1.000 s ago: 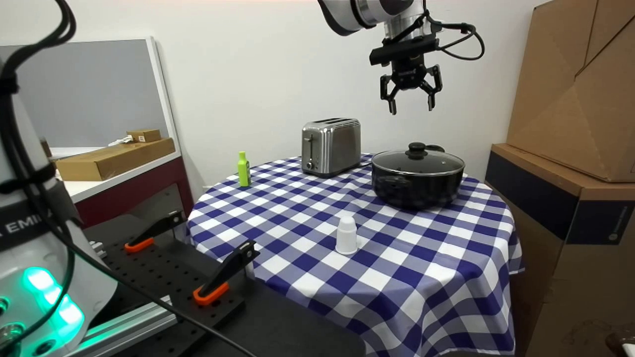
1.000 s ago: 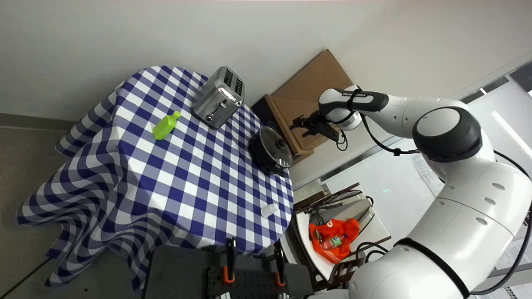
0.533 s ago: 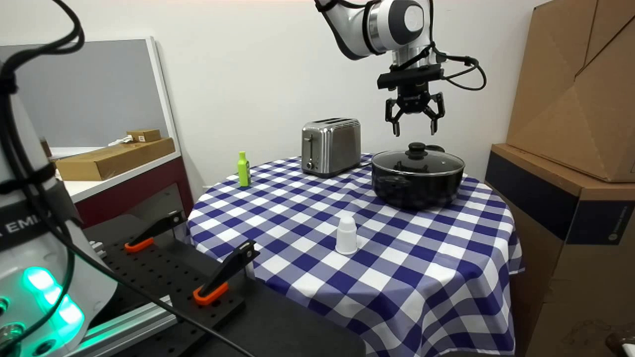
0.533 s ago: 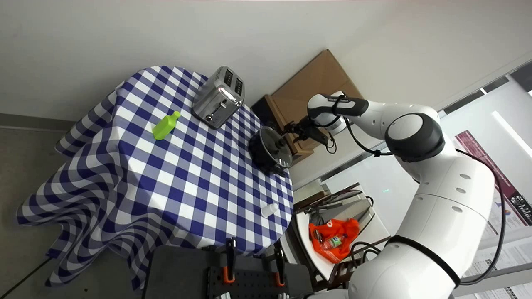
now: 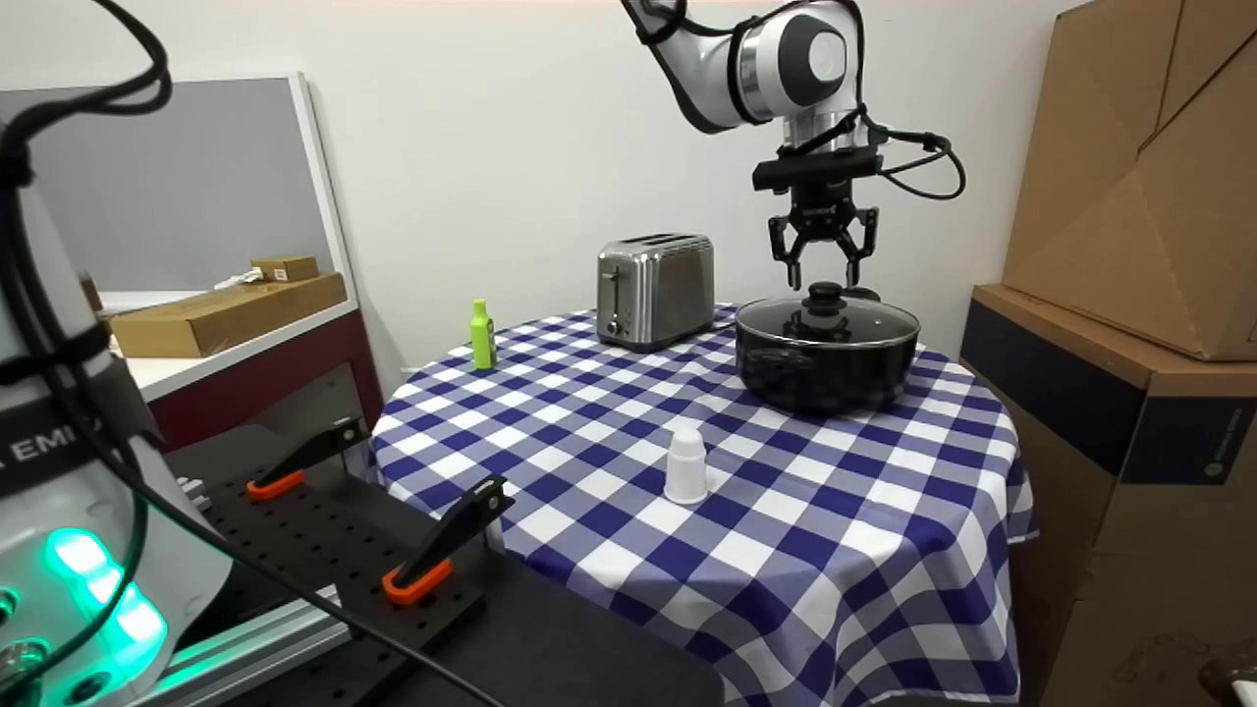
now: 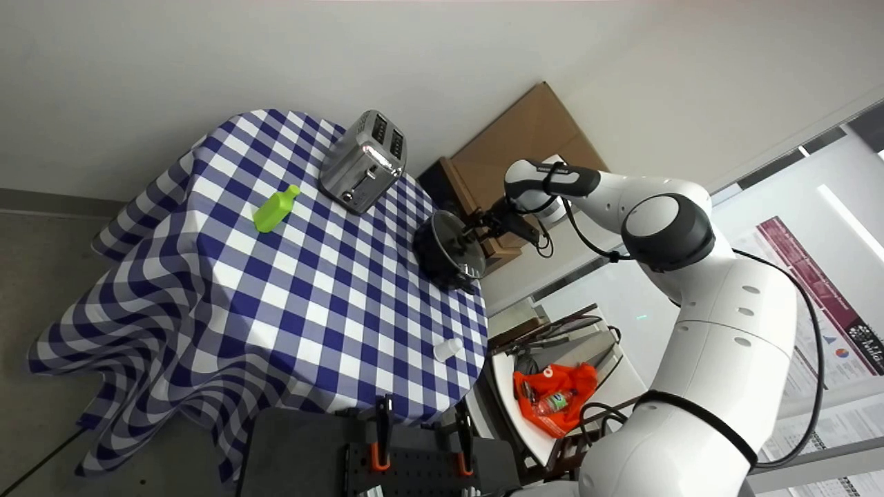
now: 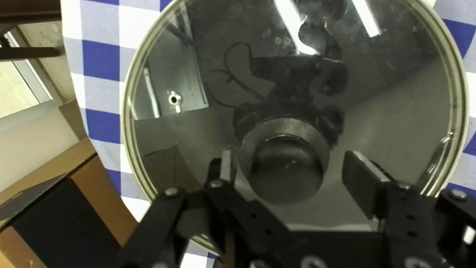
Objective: Remove the glass lid from the black pot
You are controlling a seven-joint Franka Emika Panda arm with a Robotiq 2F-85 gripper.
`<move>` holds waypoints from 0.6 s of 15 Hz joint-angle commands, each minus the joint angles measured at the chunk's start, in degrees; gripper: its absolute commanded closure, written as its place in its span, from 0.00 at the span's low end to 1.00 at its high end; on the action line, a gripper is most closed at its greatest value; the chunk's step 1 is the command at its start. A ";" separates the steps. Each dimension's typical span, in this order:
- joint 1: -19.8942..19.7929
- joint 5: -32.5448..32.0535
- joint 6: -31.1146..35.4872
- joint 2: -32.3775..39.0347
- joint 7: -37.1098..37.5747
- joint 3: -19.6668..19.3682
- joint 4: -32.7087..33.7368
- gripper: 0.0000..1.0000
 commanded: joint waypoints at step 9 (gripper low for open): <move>-0.04 0.43 -2.57 0.58 -0.99 0.89 2.28 0.76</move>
